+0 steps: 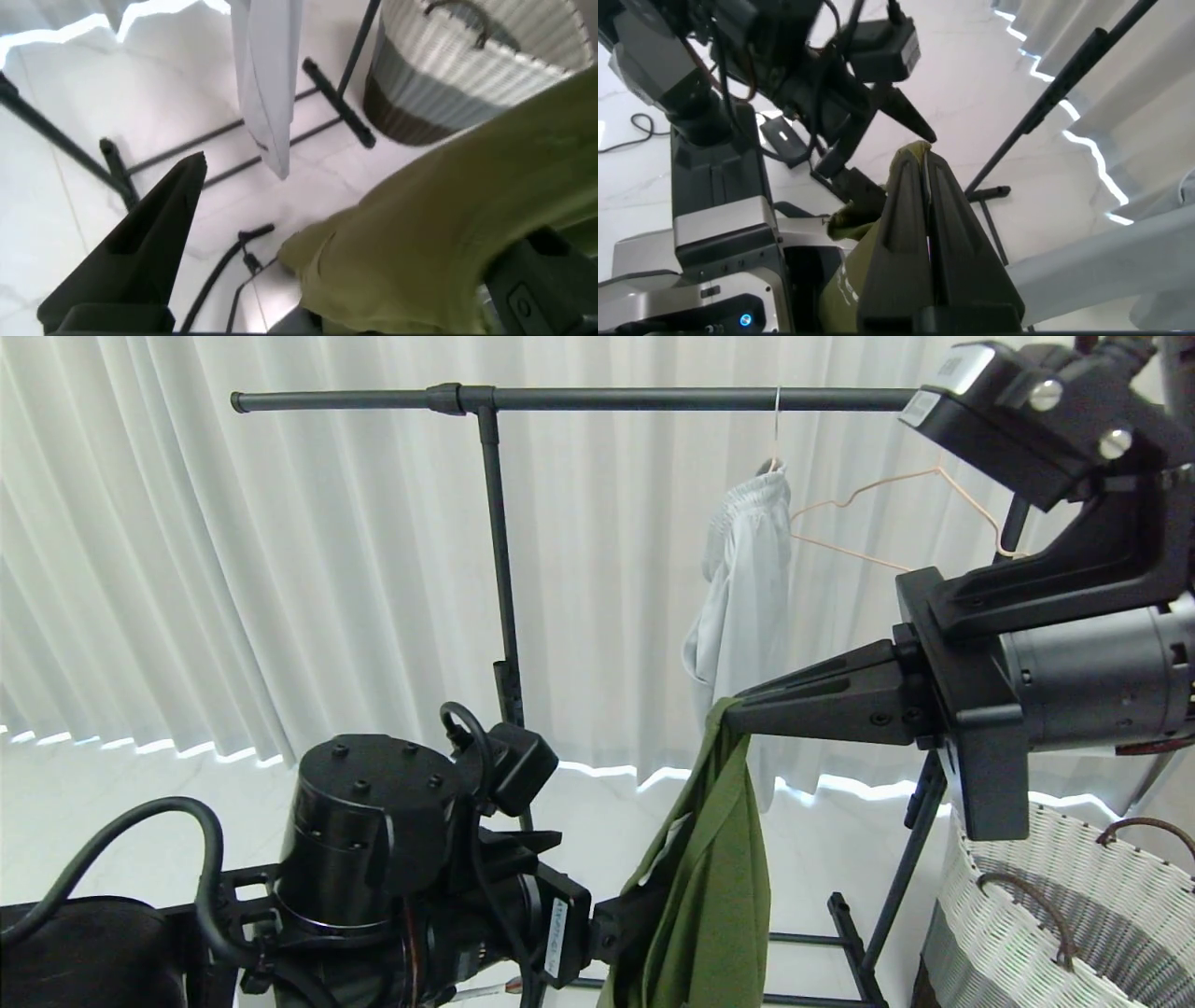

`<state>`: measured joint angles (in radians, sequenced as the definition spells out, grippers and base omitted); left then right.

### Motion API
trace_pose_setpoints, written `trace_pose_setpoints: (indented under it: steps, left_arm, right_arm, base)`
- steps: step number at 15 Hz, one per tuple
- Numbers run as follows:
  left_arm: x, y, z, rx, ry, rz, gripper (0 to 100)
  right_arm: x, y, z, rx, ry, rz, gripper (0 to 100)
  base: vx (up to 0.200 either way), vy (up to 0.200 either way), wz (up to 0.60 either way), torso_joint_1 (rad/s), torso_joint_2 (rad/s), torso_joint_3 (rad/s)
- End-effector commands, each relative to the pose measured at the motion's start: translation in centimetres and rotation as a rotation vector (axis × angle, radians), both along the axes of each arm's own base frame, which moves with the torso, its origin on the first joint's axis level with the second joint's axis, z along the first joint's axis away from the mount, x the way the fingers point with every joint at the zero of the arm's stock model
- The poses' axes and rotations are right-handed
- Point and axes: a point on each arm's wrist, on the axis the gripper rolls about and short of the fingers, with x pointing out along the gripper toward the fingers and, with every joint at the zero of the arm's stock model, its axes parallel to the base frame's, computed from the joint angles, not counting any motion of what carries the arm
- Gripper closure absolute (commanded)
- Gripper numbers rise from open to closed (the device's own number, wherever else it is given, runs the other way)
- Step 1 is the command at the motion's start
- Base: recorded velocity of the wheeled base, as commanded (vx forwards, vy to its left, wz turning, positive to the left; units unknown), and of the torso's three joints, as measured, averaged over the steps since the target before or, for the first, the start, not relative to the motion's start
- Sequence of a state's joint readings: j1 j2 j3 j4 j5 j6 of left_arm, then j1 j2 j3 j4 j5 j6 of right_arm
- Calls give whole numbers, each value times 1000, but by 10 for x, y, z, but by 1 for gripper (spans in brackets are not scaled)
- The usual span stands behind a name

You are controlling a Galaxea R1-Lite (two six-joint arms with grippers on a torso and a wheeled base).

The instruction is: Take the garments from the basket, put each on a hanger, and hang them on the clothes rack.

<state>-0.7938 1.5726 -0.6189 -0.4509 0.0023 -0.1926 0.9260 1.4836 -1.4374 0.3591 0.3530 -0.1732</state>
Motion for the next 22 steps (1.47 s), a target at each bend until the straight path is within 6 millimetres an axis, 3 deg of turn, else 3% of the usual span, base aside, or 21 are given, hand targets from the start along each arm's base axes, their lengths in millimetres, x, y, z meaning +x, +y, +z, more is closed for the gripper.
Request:
trace_pose_setpoints:
  steps: [1,4,12,13,19,22]
  left_arm:
    - [0,2,-12,34,32,7,0]
    - [-11,15,-30,100,72,34,0]
    - [-27,30,-28,102,59,28,0]
    - [-28,32,-28,100,57,28,100]
    - [-39,39,-19,135,-42,54,100]
    - [-33,37,13,125,-174,82,100]
  right_arm:
    - [-2,-1,1,3,-5,-1,100]
    - [-2,-2,2,0,-11,-18,100]
    - [-1,-4,1,-4,-10,-27,100]
    - [-1,-4,0,-6,-9,-28,100]
    - [6,-15,-8,-36,2,-115,100]
    - [0,-40,-17,-51,20,-177,100]
  base:
    - [0,0,0,0,0,0]
    - [0,0,0,0,0,0]
    - [0,0,0,0,0,0]
    - [0,0,0,0,0,0]
    - [0,0,0,0,0,0]
    - [0,0,0,0,0,0]
